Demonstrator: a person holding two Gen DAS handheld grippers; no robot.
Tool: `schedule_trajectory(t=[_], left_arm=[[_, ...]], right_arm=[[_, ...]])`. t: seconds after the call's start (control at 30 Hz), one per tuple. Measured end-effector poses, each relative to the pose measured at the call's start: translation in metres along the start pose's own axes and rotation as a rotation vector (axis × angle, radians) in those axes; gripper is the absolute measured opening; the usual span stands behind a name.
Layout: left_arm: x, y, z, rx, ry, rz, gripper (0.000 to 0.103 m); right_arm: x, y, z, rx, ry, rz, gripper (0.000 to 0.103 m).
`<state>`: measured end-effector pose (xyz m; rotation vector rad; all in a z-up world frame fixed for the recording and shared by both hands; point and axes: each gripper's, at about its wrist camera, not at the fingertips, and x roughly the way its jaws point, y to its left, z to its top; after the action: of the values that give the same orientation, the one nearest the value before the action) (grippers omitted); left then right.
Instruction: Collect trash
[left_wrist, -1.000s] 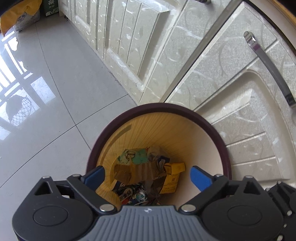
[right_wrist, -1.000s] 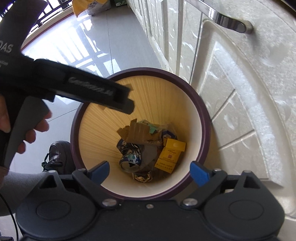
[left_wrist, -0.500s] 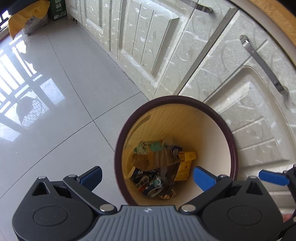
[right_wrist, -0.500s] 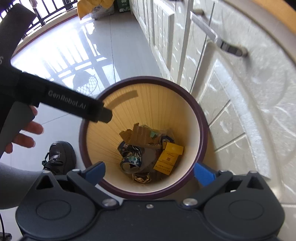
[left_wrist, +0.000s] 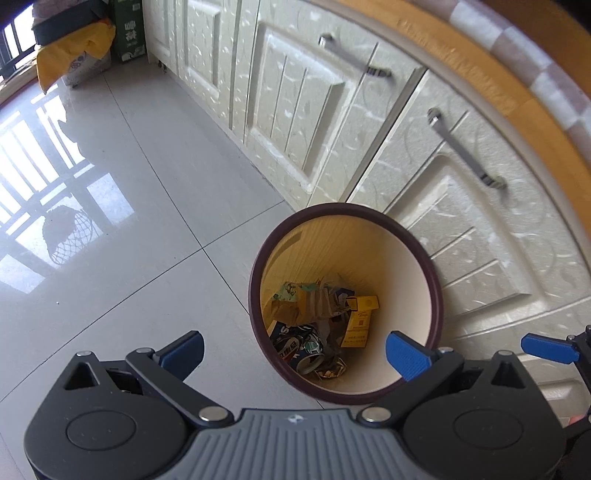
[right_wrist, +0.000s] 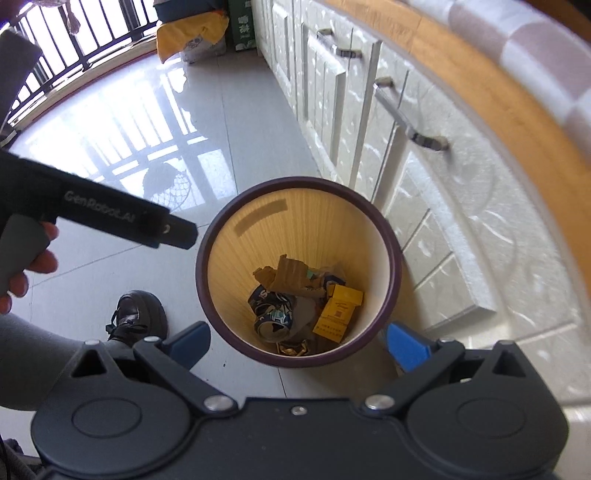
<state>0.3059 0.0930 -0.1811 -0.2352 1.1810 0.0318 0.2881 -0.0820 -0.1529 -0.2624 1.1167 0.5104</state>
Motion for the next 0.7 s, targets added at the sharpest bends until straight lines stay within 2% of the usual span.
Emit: schedule_trajectory(t=[0.23,0.5,0.7], left_arm=[[-0.044,-0.004,-0.004,0.005,-0.054,-0.011,0.103],[-0.126,-0.012,0.003,0.016,-0.179,-0.015,0.103],[-0.184,-0.022,-0.006,0.035,-0.26,-0.01,0.103]], right_arm=[[-0.042,0.004,-0.001,0.033,-0.053,-0.025,0.103],[-0.108,0.006,0.003,0.067,-0.143,-0.063,0.103],[-0.171,0.007,0.007,0.094,-0.25,-0.1,0.103]])
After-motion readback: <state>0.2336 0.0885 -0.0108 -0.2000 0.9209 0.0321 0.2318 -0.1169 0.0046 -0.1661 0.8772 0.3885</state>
